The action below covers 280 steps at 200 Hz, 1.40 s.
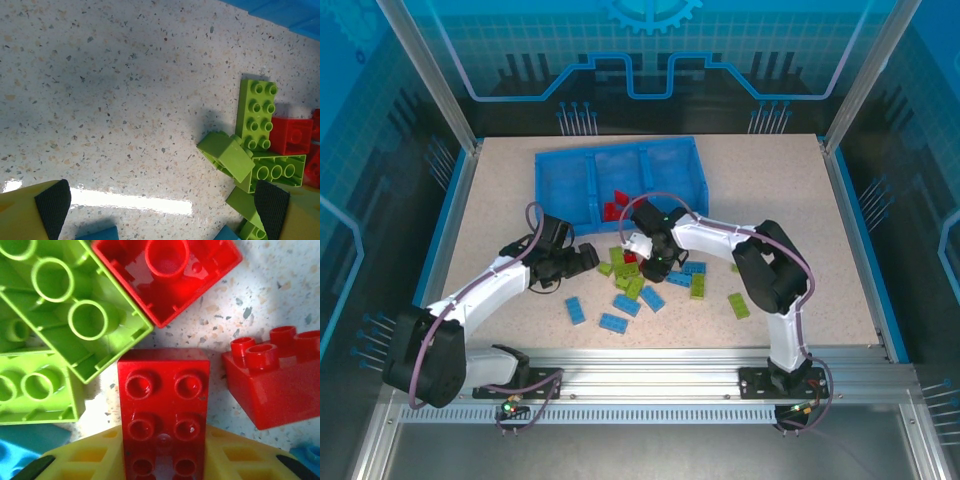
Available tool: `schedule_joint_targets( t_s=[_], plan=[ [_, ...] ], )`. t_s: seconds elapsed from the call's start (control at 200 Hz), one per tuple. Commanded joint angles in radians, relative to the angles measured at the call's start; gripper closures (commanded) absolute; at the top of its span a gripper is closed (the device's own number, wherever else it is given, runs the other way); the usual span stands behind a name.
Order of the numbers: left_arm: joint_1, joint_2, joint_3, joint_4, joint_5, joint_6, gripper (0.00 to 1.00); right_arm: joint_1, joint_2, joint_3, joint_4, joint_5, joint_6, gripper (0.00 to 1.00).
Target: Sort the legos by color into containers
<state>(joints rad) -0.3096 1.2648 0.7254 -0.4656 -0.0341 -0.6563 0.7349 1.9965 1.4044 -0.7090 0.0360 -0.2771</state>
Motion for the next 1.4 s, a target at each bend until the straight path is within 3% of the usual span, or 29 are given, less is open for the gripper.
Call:
schedule_joint_targets(
  t_s=[0.0,0.22,0.38,0.62,0.91,1.03,1.215,1.396],
  plan=[
    [0.004,-0.022,-0.015,0.010,-0.017,-0.017,0.01,0.004,-0.087,-0.002,-0.001,-0.051,0.033,0.64],
    [0.004,-0.015,-0.019,0.018,-0.015,-0.017,0.01,-0.053,-0.131,0.066,0.006,-0.175,0.105,0.64],
    [0.005,-0.012,-0.025,0.028,-0.009,-0.023,0.01,-0.108,-0.058,0.218,-0.003,-0.261,0.274,0.66],
    [0.004,-0.010,-0.026,0.031,-0.005,-0.026,0.01,-0.154,0.156,0.541,-0.097,-0.283,0.599,0.68],
    [0.004,-0.002,-0.031,0.044,0.007,-0.031,0.01,-0.165,0.316,0.753,-0.171,-0.211,0.765,0.64],
    [0.004,-0.002,-0.032,0.047,0.010,-0.031,0.01,-0.168,0.337,0.779,-0.156,-0.198,0.812,0.59],
    [0.004,0.000,-0.034,0.051,0.012,-0.034,0.01,-0.162,0.357,0.813,-0.149,-0.263,0.786,0.34],
    [0.004,0.007,-0.041,0.062,0.017,-0.037,0.01,-0.115,0.213,0.692,-0.147,-0.206,0.726,0.31]
  ],
)
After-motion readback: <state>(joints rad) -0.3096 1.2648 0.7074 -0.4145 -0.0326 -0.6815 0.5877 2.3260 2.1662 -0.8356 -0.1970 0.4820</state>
